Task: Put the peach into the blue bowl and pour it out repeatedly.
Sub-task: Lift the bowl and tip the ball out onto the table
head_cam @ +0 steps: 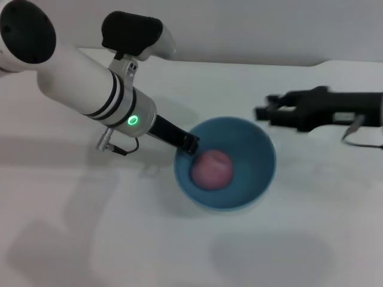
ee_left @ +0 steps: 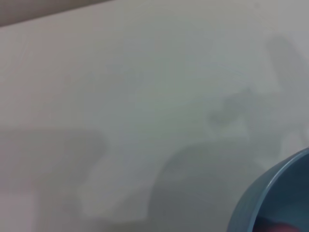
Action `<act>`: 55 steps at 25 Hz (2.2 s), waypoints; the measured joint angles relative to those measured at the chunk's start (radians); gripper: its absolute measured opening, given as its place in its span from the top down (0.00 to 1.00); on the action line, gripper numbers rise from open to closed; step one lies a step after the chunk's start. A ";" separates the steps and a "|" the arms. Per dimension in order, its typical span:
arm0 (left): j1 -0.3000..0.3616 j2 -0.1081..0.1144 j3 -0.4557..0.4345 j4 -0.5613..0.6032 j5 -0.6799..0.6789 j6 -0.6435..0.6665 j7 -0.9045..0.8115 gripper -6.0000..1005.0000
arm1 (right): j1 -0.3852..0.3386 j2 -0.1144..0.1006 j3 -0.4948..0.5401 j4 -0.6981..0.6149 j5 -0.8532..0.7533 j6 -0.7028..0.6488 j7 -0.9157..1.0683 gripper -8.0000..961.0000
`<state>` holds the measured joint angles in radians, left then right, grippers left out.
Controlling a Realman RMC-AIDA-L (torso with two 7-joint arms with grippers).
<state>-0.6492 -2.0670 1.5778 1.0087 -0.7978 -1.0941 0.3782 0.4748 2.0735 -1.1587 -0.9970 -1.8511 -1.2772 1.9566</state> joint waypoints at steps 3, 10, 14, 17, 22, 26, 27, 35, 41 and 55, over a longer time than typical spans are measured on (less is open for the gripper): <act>0.008 0.002 0.000 0.009 0.000 0.024 0.002 0.99 | -0.012 -0.004 0.062 0.018 -0.028 0.003 0.042 0.50; 0.056 0.002 0.018 0.023 0.000 0.237 0.014 0.99 | -0.082 0.000 0.221 0.040 -0.190 -0.005 0.075 0.49; 0.105 0.003 0.081 0.048 0.000 0.408 0.014 0.99 | -0.107 0.000 0.253 0.075 -0.210 -0.007 0.081 0.49; 0.152 0.003 0.155 0.079 0.003 0.563 0.015 0.99 | -0.116 -0.002 0.277 0.103 -0.211 -0.002 0.082 0.49; 0.218 0.006 0.277 0.099 0.008 0.812 0.080 0.99 | -0.128 -0.003 0.306 0.112 -0.212 -0.005 0.082 0.48; 0.238 0.003 0.384 0.056 0.009 0.997 0.223 0.99 | -0.130 -0.003 0.310 0.113 -0.213 -0.004 0.082 0.48; 0.238 0.002 0.407 0.036 0.009 1.040 0.251 0.99 | -0.130 -0.003 0.310 0.114 -0.213 -0.001 0.082 0.48; 0.284 -0.007 0.617 -0.044 0.010 1.464 0.431 0.99 | -0.124 -0.003 0.311 0.117 -0.214 0.005 0.082 0.47; 0.303 -0.010 0.786 -0.076 0.011 1.725 0.687 0.99 | -0.121 -0.004 0.312 0.128 -0.214 0.004 0.081 0.47; 0.290 -0.011 0.821 -0.108 0.006 1.771 0.756 0.99 | -0.120 -0.003 0.275 0.138 -0.214 -0.005 0.075 0.46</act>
<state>-0.3587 -2.0778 2.3991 0.9006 -0.7920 0.6774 1.1340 0.3544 2.0710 -0.8838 -0.8590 -2.0648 -1.2818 2.0317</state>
